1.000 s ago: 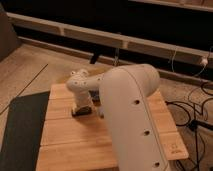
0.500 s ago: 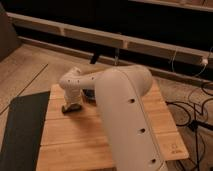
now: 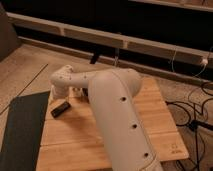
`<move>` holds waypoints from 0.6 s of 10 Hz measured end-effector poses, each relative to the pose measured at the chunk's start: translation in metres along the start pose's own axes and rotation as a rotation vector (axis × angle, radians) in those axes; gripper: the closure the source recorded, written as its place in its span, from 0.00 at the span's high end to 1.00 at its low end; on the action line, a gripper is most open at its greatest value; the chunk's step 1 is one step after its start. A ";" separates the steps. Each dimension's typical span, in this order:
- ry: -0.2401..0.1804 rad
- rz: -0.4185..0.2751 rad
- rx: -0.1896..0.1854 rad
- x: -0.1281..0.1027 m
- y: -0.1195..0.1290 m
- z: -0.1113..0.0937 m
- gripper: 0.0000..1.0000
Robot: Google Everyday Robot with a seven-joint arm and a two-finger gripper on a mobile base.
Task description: Push the eraser across the table
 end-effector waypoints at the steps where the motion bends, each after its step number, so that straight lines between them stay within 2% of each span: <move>1: 0.008 -0.033 0.039 0.004 -0.005 -0.007 0.65; 3: 0.032 -0.050 0.172 0.025 -0.039 -0.039 0.65; 4: 0.041 -0.031 0.255 0.041 -0.063 -0.061 0.65; 5: 0.051 0.019 0.364 0.067 -0.094 -0.096 0.65; 6: 0.057 0.061 0.424 0.086 -0.111 -0.118 0.65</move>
